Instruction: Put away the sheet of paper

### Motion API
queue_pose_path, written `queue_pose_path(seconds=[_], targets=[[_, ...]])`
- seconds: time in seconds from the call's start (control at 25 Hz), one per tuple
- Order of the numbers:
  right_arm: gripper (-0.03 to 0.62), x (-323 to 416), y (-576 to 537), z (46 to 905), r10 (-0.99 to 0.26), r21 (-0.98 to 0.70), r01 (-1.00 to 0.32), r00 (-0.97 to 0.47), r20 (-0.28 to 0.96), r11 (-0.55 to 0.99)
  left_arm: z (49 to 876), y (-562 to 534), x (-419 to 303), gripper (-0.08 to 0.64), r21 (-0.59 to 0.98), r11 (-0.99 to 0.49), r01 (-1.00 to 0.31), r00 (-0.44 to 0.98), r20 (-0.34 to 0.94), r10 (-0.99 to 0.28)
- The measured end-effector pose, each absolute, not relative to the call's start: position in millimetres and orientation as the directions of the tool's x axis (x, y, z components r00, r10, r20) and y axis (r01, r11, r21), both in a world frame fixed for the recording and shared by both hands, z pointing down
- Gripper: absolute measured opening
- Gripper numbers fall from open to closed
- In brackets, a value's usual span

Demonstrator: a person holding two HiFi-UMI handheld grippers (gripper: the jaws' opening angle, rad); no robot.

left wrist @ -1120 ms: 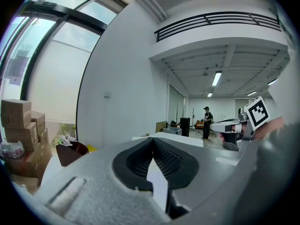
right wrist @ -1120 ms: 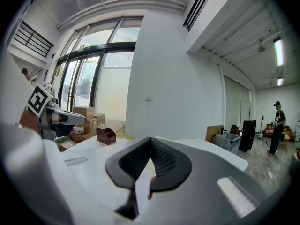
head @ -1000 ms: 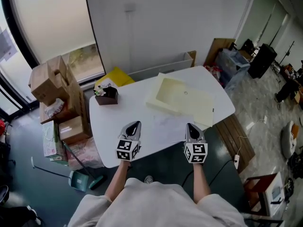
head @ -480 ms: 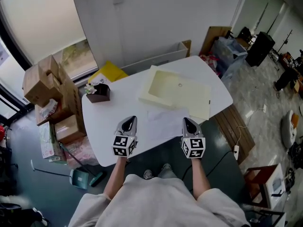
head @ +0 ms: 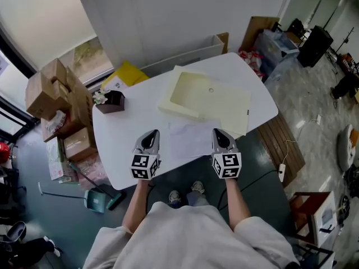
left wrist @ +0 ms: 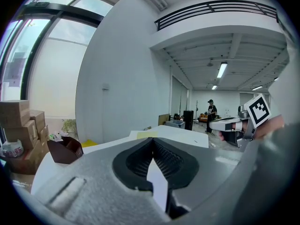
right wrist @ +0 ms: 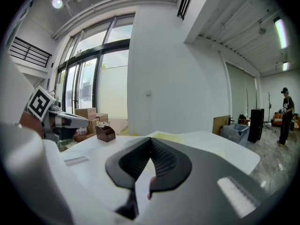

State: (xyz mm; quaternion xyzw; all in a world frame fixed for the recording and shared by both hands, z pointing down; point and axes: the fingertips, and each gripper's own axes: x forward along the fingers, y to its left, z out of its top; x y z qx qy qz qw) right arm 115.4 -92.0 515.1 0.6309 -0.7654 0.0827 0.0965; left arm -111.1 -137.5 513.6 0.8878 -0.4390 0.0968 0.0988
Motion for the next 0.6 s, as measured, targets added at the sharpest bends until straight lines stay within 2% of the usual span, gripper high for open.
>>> queue_pose_path(seconds=[0.6], targets=[[0.002,111.5,-65.6,593.7,-0.891,-0.083,-0.974,-0.226,0.394,0.211,572.4,-114.8,-106.3,0.006,0.129,-0.568,-0.813,0.572,0.365,-0.735]])
